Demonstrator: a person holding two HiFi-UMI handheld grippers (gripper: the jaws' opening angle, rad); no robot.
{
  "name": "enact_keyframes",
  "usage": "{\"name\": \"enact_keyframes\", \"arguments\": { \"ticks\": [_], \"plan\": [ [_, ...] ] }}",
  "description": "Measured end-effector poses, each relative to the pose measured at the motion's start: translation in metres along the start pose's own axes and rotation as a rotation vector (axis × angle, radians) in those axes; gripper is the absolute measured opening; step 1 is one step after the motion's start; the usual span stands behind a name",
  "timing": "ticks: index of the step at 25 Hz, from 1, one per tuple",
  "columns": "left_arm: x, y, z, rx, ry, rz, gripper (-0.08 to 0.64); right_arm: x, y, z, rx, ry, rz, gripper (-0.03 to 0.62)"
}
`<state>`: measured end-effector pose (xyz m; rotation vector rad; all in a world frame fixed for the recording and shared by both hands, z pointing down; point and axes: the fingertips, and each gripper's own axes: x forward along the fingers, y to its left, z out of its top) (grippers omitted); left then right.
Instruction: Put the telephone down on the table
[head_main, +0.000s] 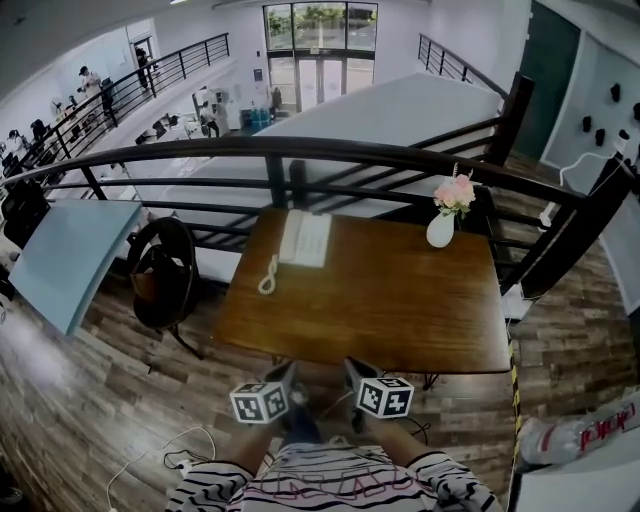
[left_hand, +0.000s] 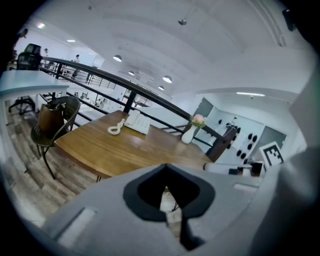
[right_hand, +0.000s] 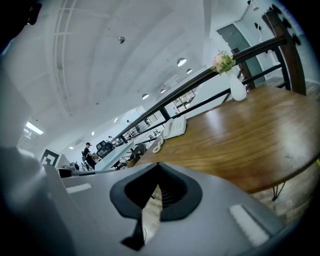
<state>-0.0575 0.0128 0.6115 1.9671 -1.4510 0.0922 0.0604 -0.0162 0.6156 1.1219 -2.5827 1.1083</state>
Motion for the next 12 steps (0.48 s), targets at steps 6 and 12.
{"name": "enact_keyframes", "arguments": {
  "ticks": [6, 12],
  "plan": [
    [0.0018, -0.0038, 0.0015, 0.001, -0.004, -0.004, 0.0, 0.0008, -0.0001, 0.0, -0.004, 0.003, 0.001, -0.001],
    [-0.0008, -0.0042, -0.0013, 0.0, 0.01, -0.002, 0.0, -0.0001, 0.0039, -0.0037, 0.004, 0.009, 0.004, 0.0]
  ]
}}
